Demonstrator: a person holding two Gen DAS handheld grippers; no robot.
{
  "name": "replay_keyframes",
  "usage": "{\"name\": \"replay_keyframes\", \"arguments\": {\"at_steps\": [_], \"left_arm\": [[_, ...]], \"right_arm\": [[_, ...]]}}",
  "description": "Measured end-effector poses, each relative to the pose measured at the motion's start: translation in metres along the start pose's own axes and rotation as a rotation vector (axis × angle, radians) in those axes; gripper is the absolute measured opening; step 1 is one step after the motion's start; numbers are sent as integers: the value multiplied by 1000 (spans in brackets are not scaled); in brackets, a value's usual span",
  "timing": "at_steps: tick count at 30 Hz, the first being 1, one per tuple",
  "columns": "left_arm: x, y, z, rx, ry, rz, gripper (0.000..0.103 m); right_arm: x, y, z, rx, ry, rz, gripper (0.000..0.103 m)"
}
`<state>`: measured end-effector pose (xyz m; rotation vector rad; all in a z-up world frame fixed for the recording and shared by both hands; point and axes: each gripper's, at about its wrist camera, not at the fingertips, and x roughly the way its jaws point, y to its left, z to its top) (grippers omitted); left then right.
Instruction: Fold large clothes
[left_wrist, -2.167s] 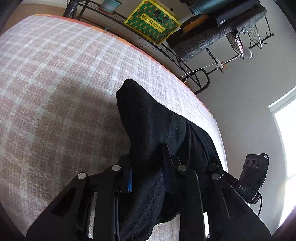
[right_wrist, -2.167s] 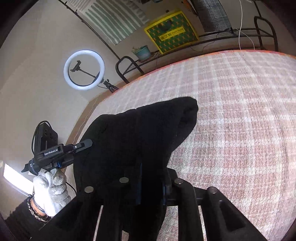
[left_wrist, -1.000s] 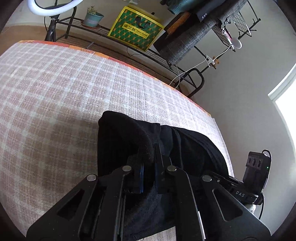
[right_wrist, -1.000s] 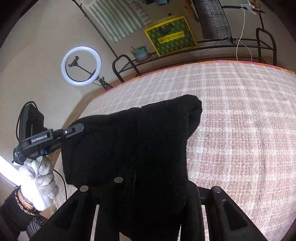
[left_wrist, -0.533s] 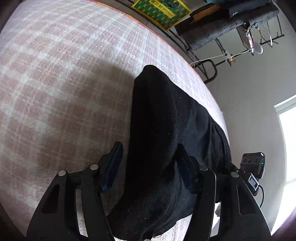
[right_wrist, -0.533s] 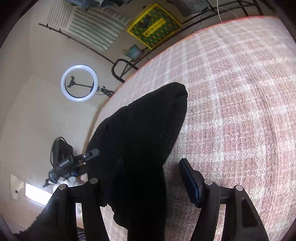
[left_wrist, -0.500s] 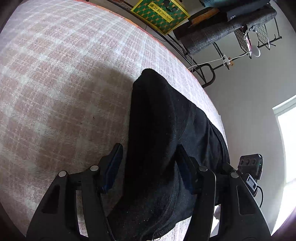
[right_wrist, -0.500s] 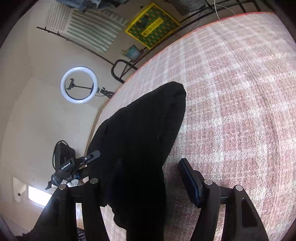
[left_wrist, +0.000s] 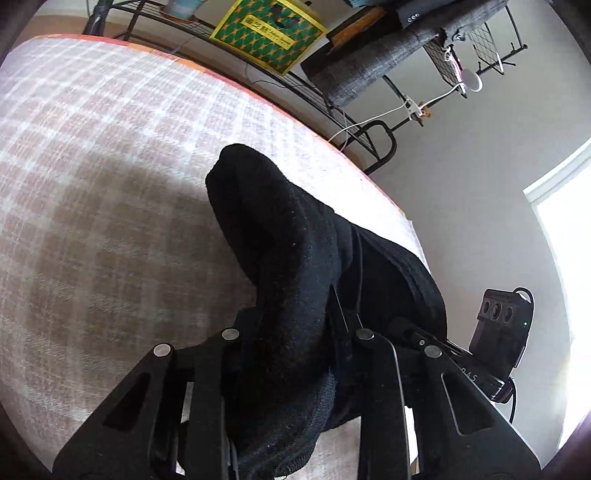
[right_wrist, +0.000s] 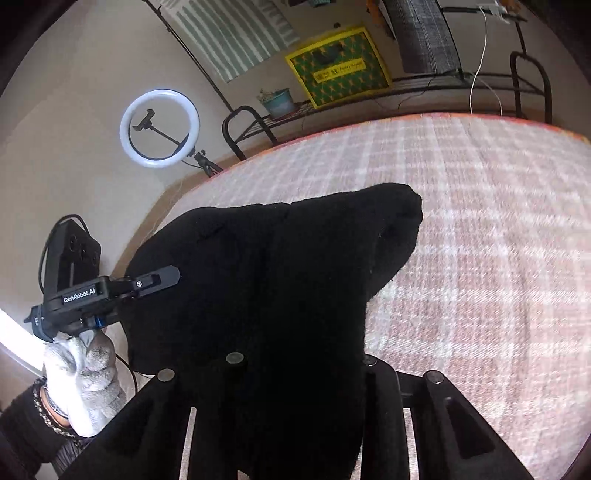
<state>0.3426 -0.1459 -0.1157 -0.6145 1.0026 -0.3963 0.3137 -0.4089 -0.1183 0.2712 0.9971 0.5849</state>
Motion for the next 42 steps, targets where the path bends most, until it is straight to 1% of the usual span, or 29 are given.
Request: {"name": "replay_keyframes", "arguments": {"at_steps": [2, 4, 8, 13, 16, 20, 25, 29, 31, 32, 34, 35, 36, 37, 38, 41, 42], "left_arm": [[10, -18, 6, 27, 1, -14, 24], [24, -36, 12, 44, 6, -40, 24], [64, -75, 27, 85, 22, -81, 24], [125, -132, 47, 164, 30, -119, 24], [168, -167, 62, 200, 32, -137, 24], [214, -203, 80, 241, 18, -152, 24], [268, -239, 91, 246, 3, -158, 24], [305, -249, 93, 254, 5, -140, 24], [326, -244, 90, 244, 34, -111, 24], [333, -241, 90, 234, 42, -83, 24], [345, -230, 88, 204, 56, -10, 24], [349, -223, 89, 179, 54, 17, 25], [351, -217, 89, 150, 62, 16, 27], [352, -214, 89, 138, 68, 14, 29], [353, -216, 90, 145, 72, 19, 30], [347, -224, 91, 200, 67, 47, 33], [343, -225, 90, 208, 61, 54, 35]], "right_arm": [[-14, -5, 7, -19, -23, -28, 24], [-29, -19, 15, -24, -42, -59, 24], [-62, -61, 32, -24, -80, -123, 24], [-92, -120, 62, -8, -135, -219, 24], [-105, -155, 82, 1, -169, -276, 24], [-119, -197, 110, 4, -220, -339, 24], [-123, -243, 134, 32, -274, -366, 24], [-118, -276, 139, 42, -282, -373, 24], [-114, -296, 138, 71, -260, -364, 25], [-109, -306, 138, 91, -237, -384, 27], [-100, -328, 138, 153, -173, -433, 36], [-96, -338, 136, 182, -149, -473, 36], [-96, -343, 133, 200, -138, -508, 36], [-96, -347, 132, 210, -134, -511, 37], [-99, -348, 129, 214, -145, -503, 39], [-108, -343, 127, 203, -168, -508, 48], [-111, -339, 126, 196, -169, -517, 55]]}}
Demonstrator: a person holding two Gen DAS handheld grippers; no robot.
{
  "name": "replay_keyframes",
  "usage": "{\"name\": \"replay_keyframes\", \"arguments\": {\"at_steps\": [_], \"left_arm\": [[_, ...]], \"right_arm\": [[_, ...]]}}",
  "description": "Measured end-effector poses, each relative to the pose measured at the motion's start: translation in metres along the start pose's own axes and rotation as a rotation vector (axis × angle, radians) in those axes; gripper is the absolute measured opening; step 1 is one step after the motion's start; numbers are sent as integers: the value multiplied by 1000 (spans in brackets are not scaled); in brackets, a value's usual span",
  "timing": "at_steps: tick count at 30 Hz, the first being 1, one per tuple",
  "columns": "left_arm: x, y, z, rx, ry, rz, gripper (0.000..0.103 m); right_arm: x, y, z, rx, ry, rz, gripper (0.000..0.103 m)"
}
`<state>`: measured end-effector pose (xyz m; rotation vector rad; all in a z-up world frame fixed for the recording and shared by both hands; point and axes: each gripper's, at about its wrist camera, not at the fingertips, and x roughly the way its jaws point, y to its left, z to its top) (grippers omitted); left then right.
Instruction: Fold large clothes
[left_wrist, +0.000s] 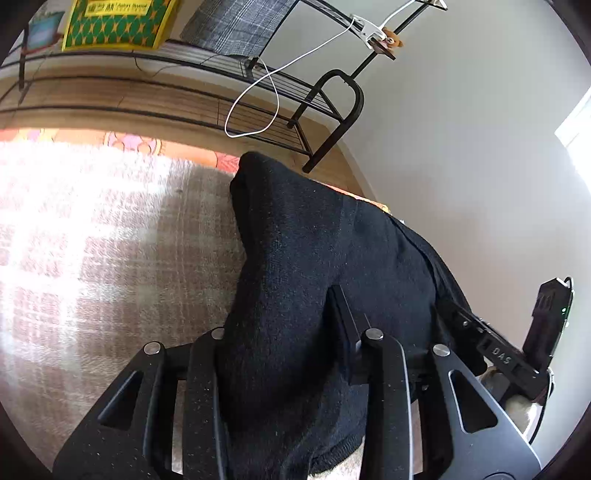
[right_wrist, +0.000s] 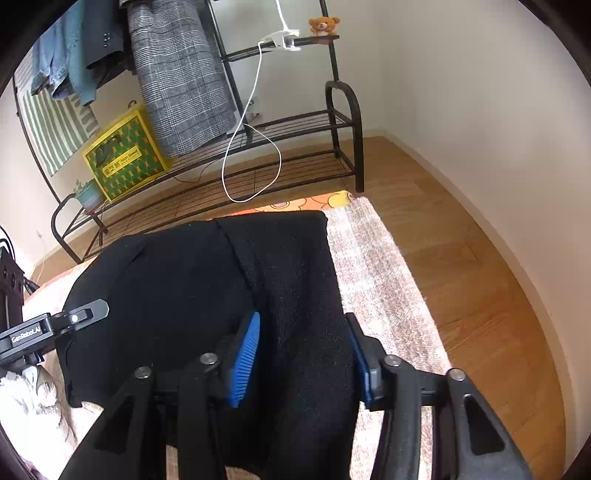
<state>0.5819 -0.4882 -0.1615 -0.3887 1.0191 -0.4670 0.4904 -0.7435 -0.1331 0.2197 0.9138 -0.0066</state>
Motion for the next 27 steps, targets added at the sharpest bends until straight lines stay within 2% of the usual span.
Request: {"name": "replay_keyframes", "arguments": {"at_steps": [1, 6, 14, 21, 27], "left_arm": [[-5, -2, -1, 4, -4, 4, 36], [-33, -9, -7, 42, -3, 15, 38], [-116, -29, -16, 89, -53, -4, 38], [-216, -59, -20, 136, -153, -34, 38], [-303, -84, -41, 218, -217, -49, 38]], "right_arm": [[-6, 1, 0, -4, -12, -10, 59], [-38, 0, 0, 34, -67, 18, 60], [-121, 26, -8, 31, -123, 28, 60], [-218, 68, -7, -6, -202, 38, 61], [-302, 106, -18, -18, -270, -13, 61]]}}
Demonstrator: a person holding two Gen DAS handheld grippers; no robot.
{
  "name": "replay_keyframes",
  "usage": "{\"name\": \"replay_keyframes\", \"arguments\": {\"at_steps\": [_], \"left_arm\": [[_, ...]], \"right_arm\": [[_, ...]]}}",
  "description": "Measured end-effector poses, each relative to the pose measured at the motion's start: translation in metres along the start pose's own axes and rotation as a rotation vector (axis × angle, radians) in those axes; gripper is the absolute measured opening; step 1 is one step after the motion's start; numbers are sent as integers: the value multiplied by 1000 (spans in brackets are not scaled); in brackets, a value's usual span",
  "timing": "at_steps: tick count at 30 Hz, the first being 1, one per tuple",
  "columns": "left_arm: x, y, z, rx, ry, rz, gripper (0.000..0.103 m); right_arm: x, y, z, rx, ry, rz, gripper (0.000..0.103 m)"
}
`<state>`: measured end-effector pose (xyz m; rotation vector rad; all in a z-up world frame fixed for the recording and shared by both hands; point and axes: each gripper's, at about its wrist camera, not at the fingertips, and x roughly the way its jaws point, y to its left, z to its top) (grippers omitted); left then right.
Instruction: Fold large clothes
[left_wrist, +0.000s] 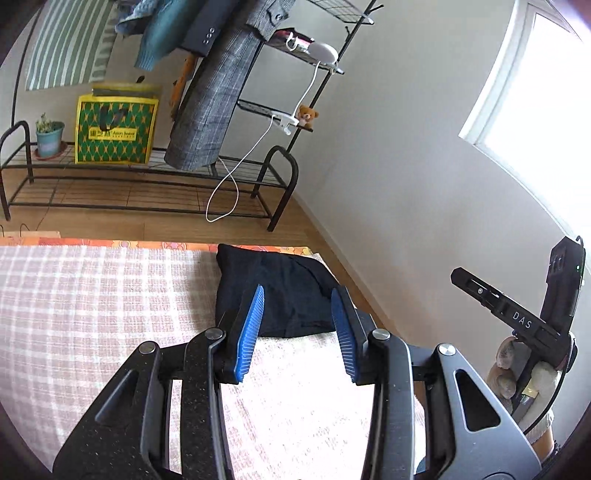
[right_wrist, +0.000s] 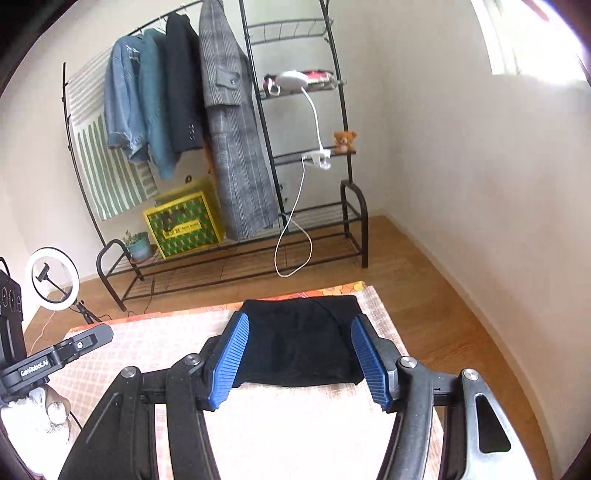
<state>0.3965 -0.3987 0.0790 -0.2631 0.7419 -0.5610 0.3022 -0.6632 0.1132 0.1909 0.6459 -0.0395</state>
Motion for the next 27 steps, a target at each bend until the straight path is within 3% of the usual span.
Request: {"name": "replay_keyframes", "arguments": {"at_steps": [5, 14, 16, 21, 27], "left_arm": [[-75, -15, -7, 44, -43, -43, 46], [-189, -21, -43, 187, -115, -48, 77], [-208, -18, -54, 196, -113, -56, 84], [-237, -11, -83, 244, -108, -32, 97], [-256, 1, -112, 283, -131, 21, 102]], "right_arm": [[-74, 36, -2, -3, -45, -17, 67], [-185, 108, -36, -82, -119, -82, 92], [-200, 118, -44, -77, -136, -82, 103], [-219, 140, -68, -84, -158, -98, 103], [-214, 163, -100, -100, -139, -102, 103]]}}
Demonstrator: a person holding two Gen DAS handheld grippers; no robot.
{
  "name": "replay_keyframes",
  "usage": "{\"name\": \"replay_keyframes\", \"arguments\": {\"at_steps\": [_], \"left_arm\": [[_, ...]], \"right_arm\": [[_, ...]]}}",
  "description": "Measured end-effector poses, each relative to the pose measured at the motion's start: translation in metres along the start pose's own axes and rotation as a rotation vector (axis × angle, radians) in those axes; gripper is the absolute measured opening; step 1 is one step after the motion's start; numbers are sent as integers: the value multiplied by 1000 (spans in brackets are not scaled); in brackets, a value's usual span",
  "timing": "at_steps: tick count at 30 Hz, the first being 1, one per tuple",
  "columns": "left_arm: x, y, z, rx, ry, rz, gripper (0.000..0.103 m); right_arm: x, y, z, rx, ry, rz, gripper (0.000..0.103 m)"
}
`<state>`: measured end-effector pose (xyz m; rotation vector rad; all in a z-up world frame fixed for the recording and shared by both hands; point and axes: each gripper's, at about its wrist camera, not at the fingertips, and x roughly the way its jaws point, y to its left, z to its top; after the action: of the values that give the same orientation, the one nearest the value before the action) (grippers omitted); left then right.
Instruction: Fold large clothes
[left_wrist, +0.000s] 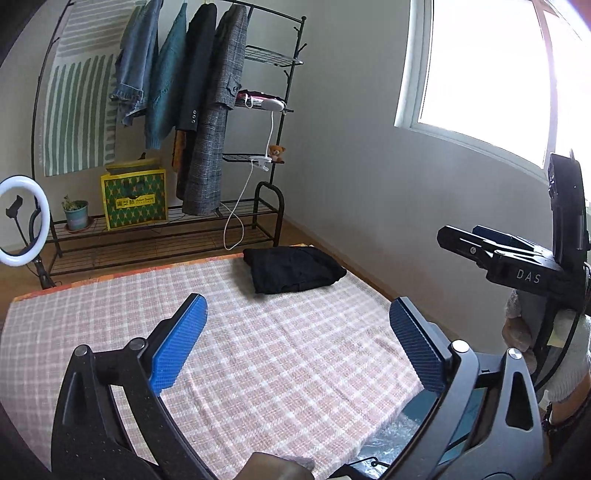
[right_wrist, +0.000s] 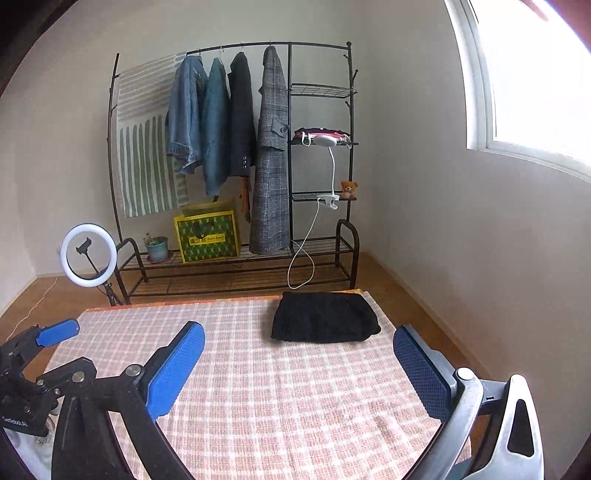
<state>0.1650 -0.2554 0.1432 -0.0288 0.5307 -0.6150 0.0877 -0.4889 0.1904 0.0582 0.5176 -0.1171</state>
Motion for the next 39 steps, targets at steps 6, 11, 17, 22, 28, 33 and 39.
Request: {"name": "replay_keyframes", "arguments": {"at_steps": [6, 11, 17, 22, 28, 33, 39], "left_arm": [[-8, 15, -24, -37, -16, 64, 103], [-2, 27, -42, -40, -5, 114, 103], [14, 35, -58, -27, 53, 137, 103], [21, 39, -68, -31, 70, 152, 103], [28, 39, -78, 10, 88, 188, 103], [33, 42, -83, 29, 100, 211, 103], [36, 40, -85, 38, 108, 215, 103]], "right_arm": [[9, 22, -33, -4, 27, 11, 103], [26, 32, -54, 11, 42, 11, 103], [53, 37, -75, 34, 76, 13, 103], [68, 37, -90, 33, 82, 12, 103], [83, 27, -102, 70, 109, 12, 103], [92, 21, -102, 97, 120, -7, 103], [94, 28, -100, 65, 108, -25, 103]]}}
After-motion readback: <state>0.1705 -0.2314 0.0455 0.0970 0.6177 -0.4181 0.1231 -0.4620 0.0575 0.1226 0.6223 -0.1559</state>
